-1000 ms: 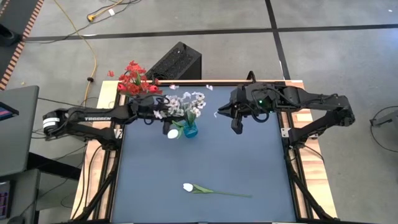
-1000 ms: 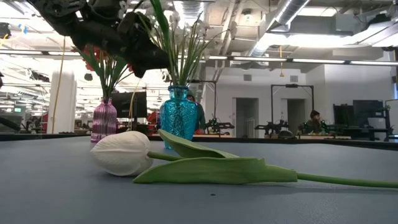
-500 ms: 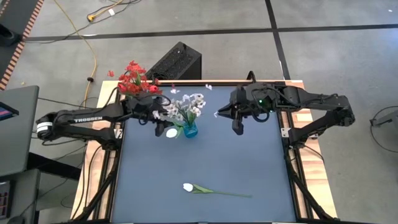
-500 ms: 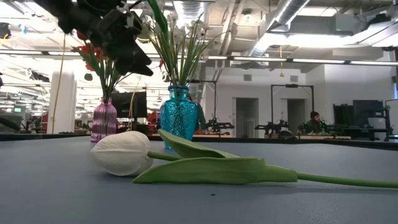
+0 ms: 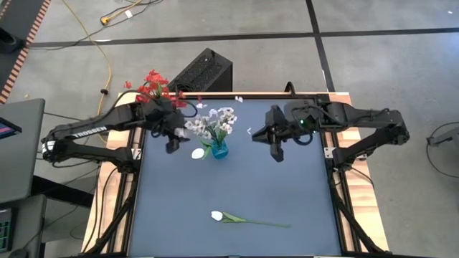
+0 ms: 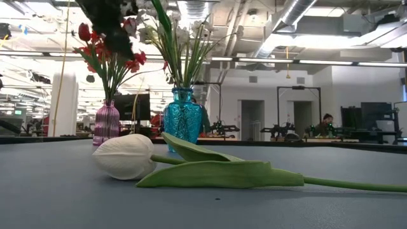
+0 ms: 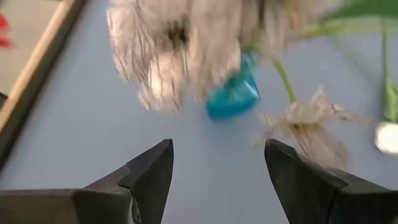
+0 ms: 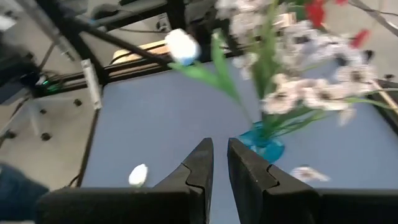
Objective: Sort flowers into vase by color
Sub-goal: Put the white tulip into the blue vase
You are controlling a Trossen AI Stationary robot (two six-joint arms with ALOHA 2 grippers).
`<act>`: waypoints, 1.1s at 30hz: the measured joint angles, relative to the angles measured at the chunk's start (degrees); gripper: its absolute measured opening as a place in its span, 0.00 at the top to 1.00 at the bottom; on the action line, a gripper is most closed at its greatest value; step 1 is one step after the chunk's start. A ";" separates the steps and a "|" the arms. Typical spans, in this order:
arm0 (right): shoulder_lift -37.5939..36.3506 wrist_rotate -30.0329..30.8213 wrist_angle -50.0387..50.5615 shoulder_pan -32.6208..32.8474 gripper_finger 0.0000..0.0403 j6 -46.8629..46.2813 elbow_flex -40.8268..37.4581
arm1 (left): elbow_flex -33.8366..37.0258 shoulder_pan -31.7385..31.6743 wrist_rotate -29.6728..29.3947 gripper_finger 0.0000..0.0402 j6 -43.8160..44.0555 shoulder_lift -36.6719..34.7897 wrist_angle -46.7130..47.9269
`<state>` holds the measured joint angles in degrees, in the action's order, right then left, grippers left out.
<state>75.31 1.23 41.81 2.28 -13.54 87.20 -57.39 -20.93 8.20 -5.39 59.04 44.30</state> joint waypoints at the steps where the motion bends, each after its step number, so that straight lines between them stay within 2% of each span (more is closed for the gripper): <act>1: 0.01 -0.08 0.09 0.79 0.81 0.00 0.00 | -0.87 0.00 0.57 0.40 0.03 0.01 2.49; 7: 3.00 -3.67 0.73 6.14 0.81 -0.15 0.02 | -3.83 0.17 7.05 0.40 2.36 -0.39 15.36; 13: 9.34 -4.56 0.68 12.48 0.81 -0.40 0.02 | -5.39 3.11 14.73 0.40 4.63 -2.77 18.07; 19: 17.17 -4.54 -1.69 17.39 0.81 -3.61 0.02 | -5.94 6.26 14.26 0.40 4.49 -8.14 20.67; 23: 22.81 -4.41 -2.18 19.41 0.80 -7.84 1.07 | -5.94 7.51 13.58 0.40 4.37 -11.05 18.98; 27: 29.41 -4.41 -2.23 21.09 0.73 -12.24 2.97 | -5.94 8.30 13.64 0.40 3.46 -11.85 17.58; 33: 38.66 -4.63 -0.18 24.06 0.55 -17.80 6.23 | -5.94 9.65 13.64 0.40 -0.23 -10.86 17.74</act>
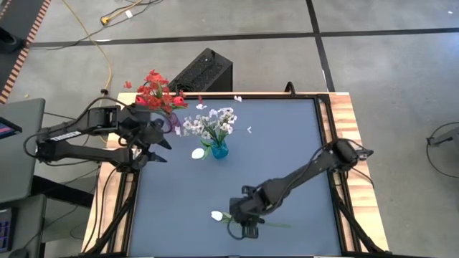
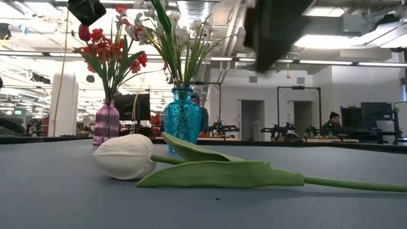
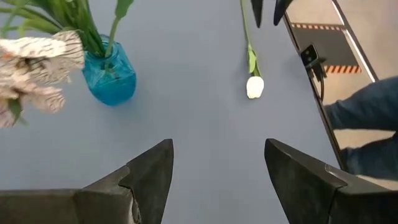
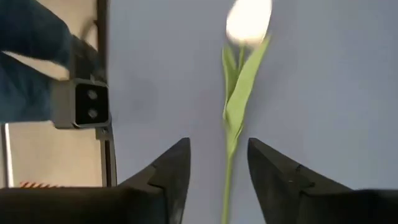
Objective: Sort flowers into vase by color
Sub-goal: Put the white tulip into the blue vase
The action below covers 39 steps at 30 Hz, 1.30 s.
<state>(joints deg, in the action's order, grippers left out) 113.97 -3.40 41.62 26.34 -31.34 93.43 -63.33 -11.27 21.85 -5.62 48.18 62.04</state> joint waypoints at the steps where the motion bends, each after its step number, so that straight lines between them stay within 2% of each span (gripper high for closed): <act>1: 1.11 -0.77 0.72 0.44 0.53 -1.57 0.37 | 0.00 0.10 0.04 0.40 -0.71 0.31 -0.02; 5: 4.46 -2.98 1.41 1.50 0.47 -6.78 0.70 | 0.02 0.42 0.33 0.40 -2.37 1.62 -0.04; 9: 7.11 -2.84 1.59 3.36 0.46 -8.60 0.72 | 0.04 0.44 0.39 0.40 -3.51 2.90 -0.48; 22: 13.74 0.70 2.47 6.73 0.57 -16.50 1.06 | 0.04 0.44 2.24 0.40 -4.64 5.21 -1.58; 29: 9.39 -3.12 2.67 6.79 0.59 -13.61 0.53 | 0.04 0.44 2.93 0.40 -4.64 5.18 -1.64; 33: 4.11 -0.15 5.73 6.45 0.57 -13.18 0.80 | 0.07 0.42 2.91 0.40 -4.53 5.18 -3.05; 39: 3.75 6.09 7.46 5.72 0.56 -10.81 0.57 | 0.07 0.42 2.89 0.40 -4.51 5.18 -3.76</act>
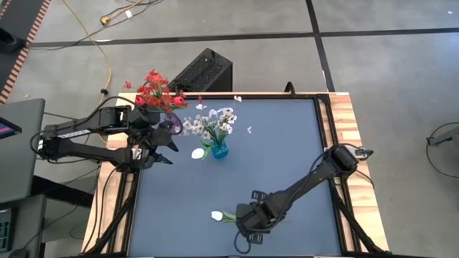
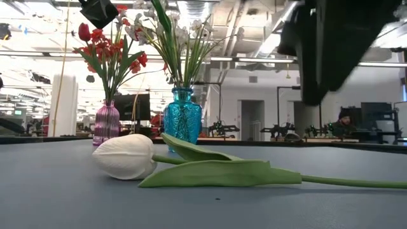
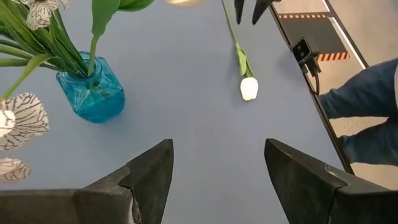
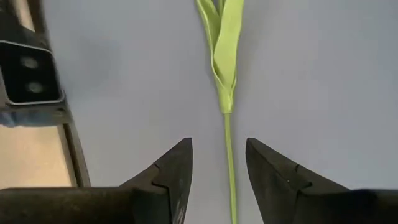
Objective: Sort flowers into vase by color
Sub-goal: Put the white tulip into the blue vase
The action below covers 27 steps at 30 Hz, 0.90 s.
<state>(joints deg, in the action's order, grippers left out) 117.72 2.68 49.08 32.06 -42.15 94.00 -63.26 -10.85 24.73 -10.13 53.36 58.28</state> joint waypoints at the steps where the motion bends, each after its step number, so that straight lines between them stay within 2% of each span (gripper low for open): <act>1: -0.22 0.18 -0.10 -0.22 0.56 0.10 -0.05 | 0.00 0.00 0.00 0.40 0.02 0.00 0.00; 10: -0.25 0.37 -4.27 -0.31 0.56 0.17 -6.06 | 0.00 0.00 -0.02 0.40 0.52 0.00 0.07; 16: -0.24 0.30 -14.44 -0.31 0.56 0.03 -10.92 | 0.00 0.00 -0.01 0.40 1.33 0.00 0.09; 19: -0.04 1.52 -15.73 0.03 0.56 -0.31 -12.85 | 0.00 0.00 -0.02 0.40 1.35 0.00 0.11; 27: 2.92 2.10 -17.73 1.48 0.57 0.05 -13.11 | 0.02 0.00 -0.02 0.40 1.77 -0.02 0.18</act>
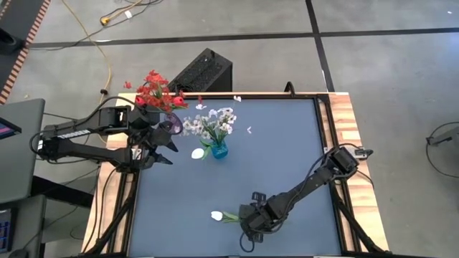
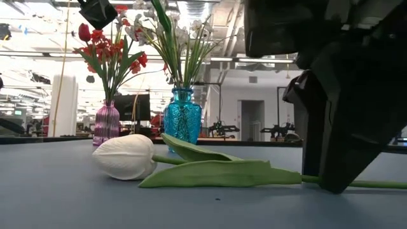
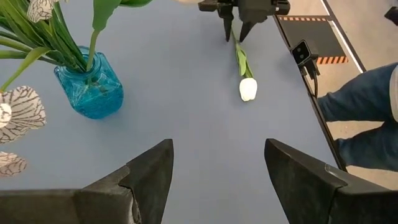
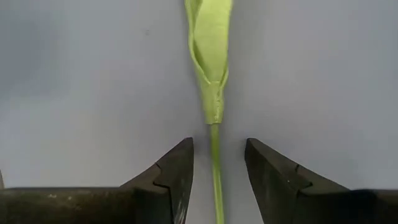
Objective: Sort flowers into vase by color
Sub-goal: Put the white tulip into the blue vase
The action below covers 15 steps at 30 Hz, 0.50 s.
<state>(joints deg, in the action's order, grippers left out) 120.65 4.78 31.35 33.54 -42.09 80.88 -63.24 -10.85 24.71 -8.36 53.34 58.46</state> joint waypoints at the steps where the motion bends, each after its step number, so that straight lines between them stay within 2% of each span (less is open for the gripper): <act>1: 0.04 0.60 -0.16 0.40 0.57 0.39 0.00 | 0.00 0.00 0.00 0.40 0.00 0.00 0.00; 4: 0.17 2.51 -0.22 1.70 0.64 1.42 0.00 | 0.00 0.00 0.00 0.40 0.02 0.00 0.00; 11: 0.34 2.73 -0.54 4.15 0.95 6.94 0.00 | 0.00 0.00 -0.05 0.40 0.00 0.00 -0.05; 15: -0.80 4.04 -0.22 3.61 0.95 -0.29 -0.02 | 0.00 0.00 -0.17 0.40 -0.75 0.00 -0.07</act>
<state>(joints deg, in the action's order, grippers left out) 119.84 8.83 31.13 37.15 -42.38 80.86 -63.24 -10.85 24.54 -9.11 53.34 58.39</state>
